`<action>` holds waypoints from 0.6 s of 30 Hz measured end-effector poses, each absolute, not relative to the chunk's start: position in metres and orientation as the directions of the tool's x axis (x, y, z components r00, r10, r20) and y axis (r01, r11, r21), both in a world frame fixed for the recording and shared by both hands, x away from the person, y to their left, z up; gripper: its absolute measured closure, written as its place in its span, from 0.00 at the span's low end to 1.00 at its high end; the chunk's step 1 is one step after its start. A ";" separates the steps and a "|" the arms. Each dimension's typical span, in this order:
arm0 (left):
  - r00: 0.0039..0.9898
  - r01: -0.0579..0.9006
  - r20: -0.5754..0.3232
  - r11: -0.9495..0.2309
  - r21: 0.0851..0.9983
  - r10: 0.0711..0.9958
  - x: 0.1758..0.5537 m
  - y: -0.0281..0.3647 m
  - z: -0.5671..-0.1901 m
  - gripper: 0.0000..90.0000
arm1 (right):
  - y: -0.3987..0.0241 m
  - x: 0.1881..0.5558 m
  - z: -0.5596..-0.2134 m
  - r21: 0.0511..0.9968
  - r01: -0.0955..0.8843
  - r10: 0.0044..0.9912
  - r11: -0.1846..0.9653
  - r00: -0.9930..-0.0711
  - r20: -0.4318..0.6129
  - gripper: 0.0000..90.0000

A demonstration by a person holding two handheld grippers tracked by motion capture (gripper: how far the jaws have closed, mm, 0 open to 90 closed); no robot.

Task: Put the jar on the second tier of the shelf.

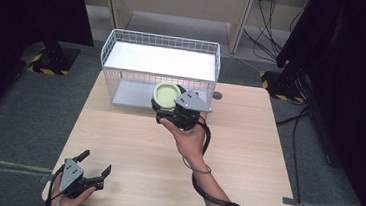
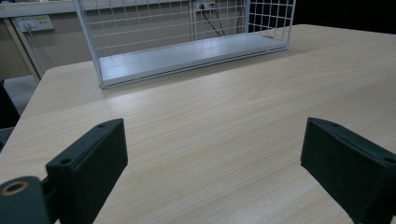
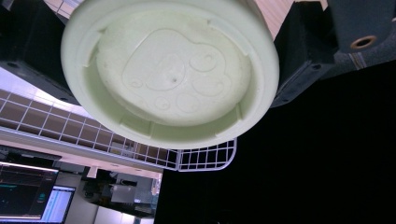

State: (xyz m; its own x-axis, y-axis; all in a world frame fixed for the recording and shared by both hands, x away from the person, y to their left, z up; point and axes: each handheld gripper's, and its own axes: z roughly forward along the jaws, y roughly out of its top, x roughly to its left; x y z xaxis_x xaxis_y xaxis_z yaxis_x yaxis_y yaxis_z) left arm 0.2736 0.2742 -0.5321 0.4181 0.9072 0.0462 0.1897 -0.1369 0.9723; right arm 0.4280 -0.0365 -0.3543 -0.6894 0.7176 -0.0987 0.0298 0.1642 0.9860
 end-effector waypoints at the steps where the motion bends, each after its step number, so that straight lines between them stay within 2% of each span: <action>1: 0.418 0.191 0.045 -0.136 0.972 0.907 0.274 0.274 -0.532 0.08 | -0.036 0.429 -0.354 0.986 0.030 0.718 0.164 -0.689 -0.099 0.13; 18: 0.419 0.190 0.044 -0.135 0.972 0.907 0.274 0.274 -0.532 0.08 | -0.029 0.442 -0.334 0.989 0.018 0.735 0.147 -0.672 -0.097 0.13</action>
